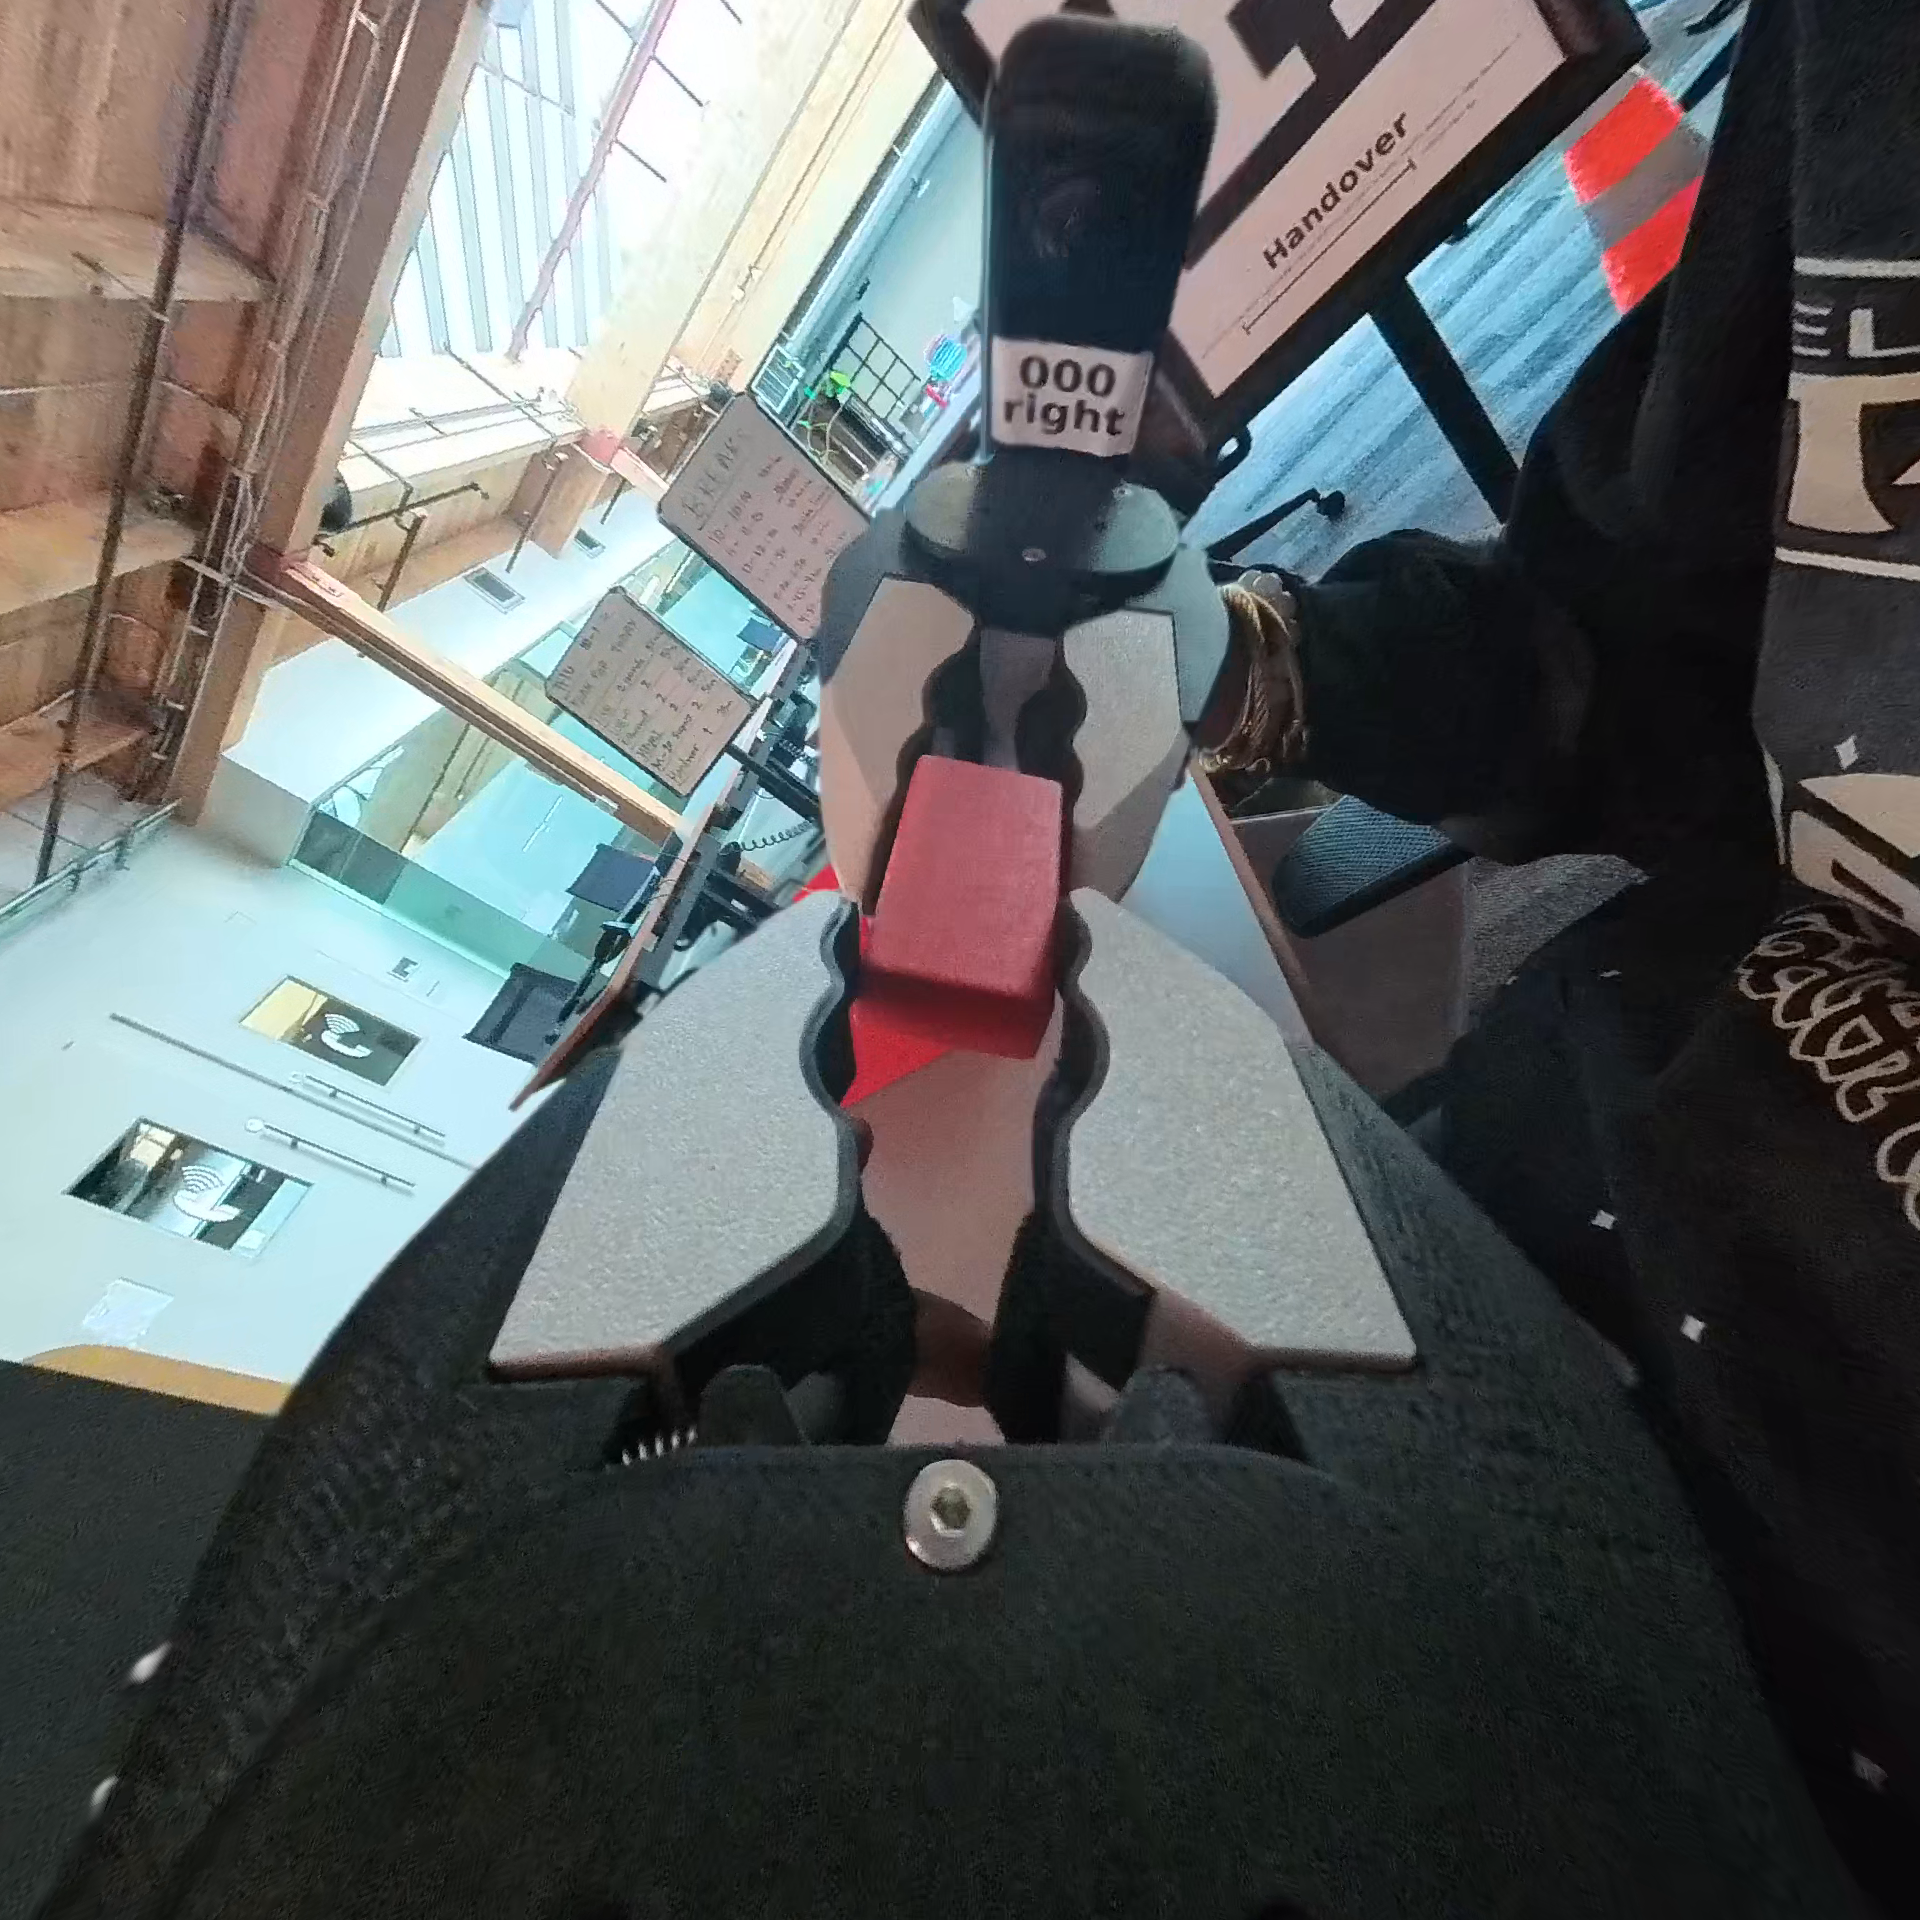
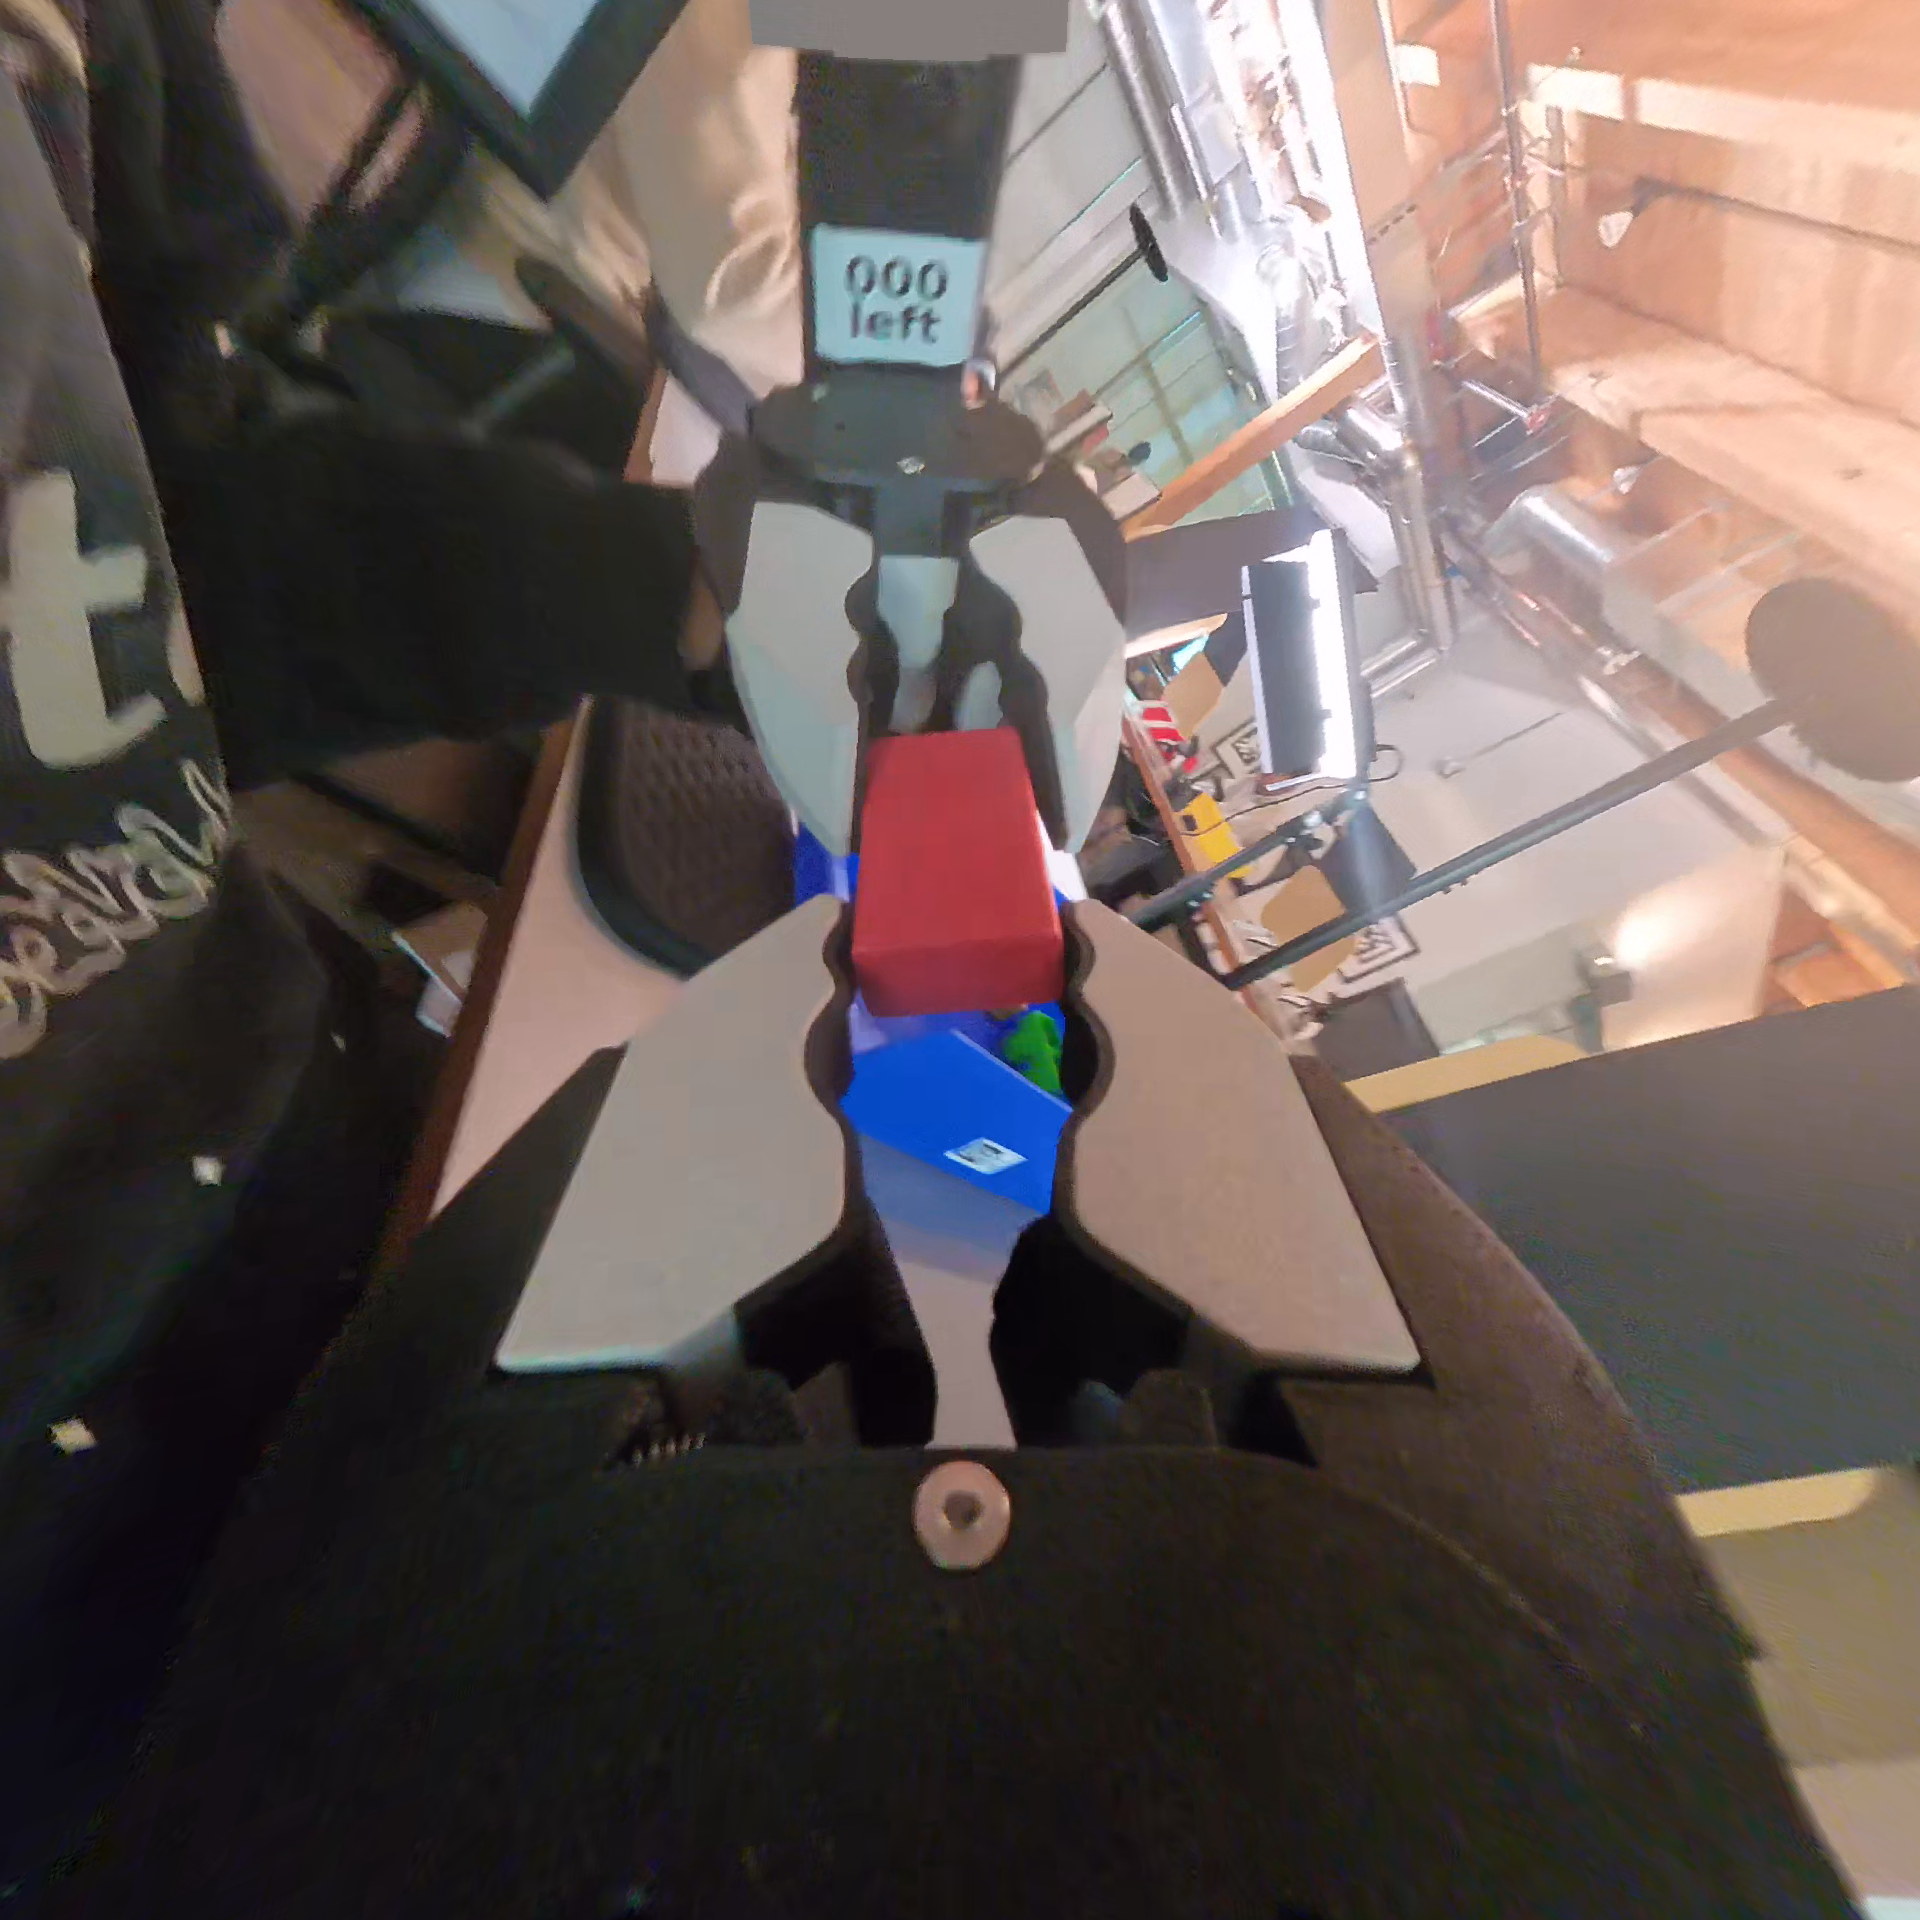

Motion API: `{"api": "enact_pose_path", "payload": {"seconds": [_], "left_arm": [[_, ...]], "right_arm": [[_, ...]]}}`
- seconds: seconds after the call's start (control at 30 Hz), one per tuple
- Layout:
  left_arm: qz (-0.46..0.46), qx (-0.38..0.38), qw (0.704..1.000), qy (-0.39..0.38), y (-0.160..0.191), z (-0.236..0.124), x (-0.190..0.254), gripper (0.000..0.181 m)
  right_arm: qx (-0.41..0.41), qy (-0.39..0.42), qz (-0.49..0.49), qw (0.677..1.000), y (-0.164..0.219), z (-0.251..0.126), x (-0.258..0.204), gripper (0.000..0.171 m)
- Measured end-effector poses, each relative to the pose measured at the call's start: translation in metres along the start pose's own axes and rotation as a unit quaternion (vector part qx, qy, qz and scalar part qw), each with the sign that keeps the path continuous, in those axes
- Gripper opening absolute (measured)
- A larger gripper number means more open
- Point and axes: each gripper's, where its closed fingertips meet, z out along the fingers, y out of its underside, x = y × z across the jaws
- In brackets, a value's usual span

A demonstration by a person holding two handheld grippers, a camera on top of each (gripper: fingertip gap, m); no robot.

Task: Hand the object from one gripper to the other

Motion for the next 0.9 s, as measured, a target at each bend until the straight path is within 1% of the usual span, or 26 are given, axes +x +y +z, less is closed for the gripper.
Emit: {"api": "enact_pose_path", "payload": {"seconds": [0.07,0.1,0.13,0.17,0.2,0.23,0.27,0.3,0.33,0.37,0.43,0.5,0.53,0.6,0.67,0.7,0.73,0.8,0.83,0.87,0.9], "left_arm": [[0.013,-0.003,1.0,-0.024,0.0,-0.003,-0.007,0.035],[0.02,-0.005,0.999,-0.038,0.001,-0.005,-0.011,0.035],[0.027,-0.008,0.998,-0.049,0.001,-0.007,-0.015,0.035],[0.036,-0.012,0.998,-0.059,0.001,-0.009,-0.017,0.035],[0.044,-0.018,0.997,-0.066,0.002,-0.009,-0.019,0.035],[0.05,-0.023,0.996,-0.071,0.003,-0.01,-0.02,0.035],[0.053,-0.026,0.996,-0.074,0.003,-0.01,-0.021,0.035],[0.053,-0.027,0.995,-0.074,0.004,-0.01,-0.021,0.035],[0.052,-0.03,0.996,-0.073,0.005,-0.009,-0.02,0.035],[0.052,-0.034,0.996,-0.071,0.006,-0.009,-0.02,0.035],[0.048,-0.041,0.995,-0.078,0.01,-0.007,-0.022,0.036],[0.018,-0.033,0.994,-0.099,0.009,-0.006,-0.029,0.039],[-0.005,-0.017,0.992,-0.123,0.006,-0.009,-0.038,0.042],[-0.066,0.038,0.981,-0.18,-0.001,-0.026,-0.062,0.045],[-0.144,0.114,0.955,-0.235,-0.006,-0.052,-0.089,0.044],[-0.189,0.156,0.933,-0.264,-0.006,-0.068,-0.103,0.044],[-0.237,0.197,0.904,-0.297,-0.002,-0.086,-0.118,0.043],[-0.321,0.266,0.836,-0.356,0.012,-0.122,-0.142,0.043],[-0.34,0.296,0.811,-0.373,0.017,-0.137,-0.149,0.044],[-0.34,0.321,0.794,-0.388,0.019,-0.149,-0.154,0.046],[-0.327,0.335,0.785,-0.406,0.019,-0.159,-0.157,0.05]], "right_arm": [[0.024,-0.026,0.094,0.995,-0.005,-0.002,0.002,0.049],[0.035,-0.047,0.162,0.985,-0.008,-0.003,0.003,0.056],[0.045,-0.066,0.239,0.968,-0.009,-0.003,0.006,0.061],[0.059,-0.088,0.314,0.943,-0.011,-0.003,0.009,0.065],[0.076,-0.102,0.386,0.914,-0.014,-0.003,0.014,0.063],[0.089,-0.099,0.455,0.881,-0.013,-0.001,0.021,0.061],[0.099,-0.097,0.507,0.851,-0.011,0.0,0.028,0.052],[0.106,-0.107,0.537,0.83,-0.01,0.0,0.029,0.038],[0.109,-0.125,0.546,0.821,-0.01,0.001,0.026,0.022],[0.108,-0.135,0.545,0.82,-0.009,0.001,0.024,0.018],[0.102,-0.131,0.538,0.826,-0.006,0.0,0.025,0.018],[0.094,-0.116,0.523,0.839,-0.004,-0.005,0.029,0.017],[0.086,-0.091,0.51,0.851,0.0,-0.01,0.035,0.016],[0.053,-0.005,0.475,0.878,0.018,-0.029,0.057,0.016],[0.013,0.106,0.44,0.891,0.043,-0.062,0.087,0.016],[-0.006,0.163,0.427,0.89,0.056,-0.084,0.102,0.016],[-0.029,0.221,0.413,0.883,0.072,-0.107,0.116,0.016],[-0.086,0.338,0.39,0.852,0.108,-0.157,0.139,0.016],[-0.123,0.381,0.385,0.831,0.129,-0.18,0.144,0.016],[-0.162,0.414,0.384,0.809,0.15,-0.2,0.146,0.016],[-0.197,0.44,0.387,0.786,0.172,-0.218,0.145,0.016]]}}
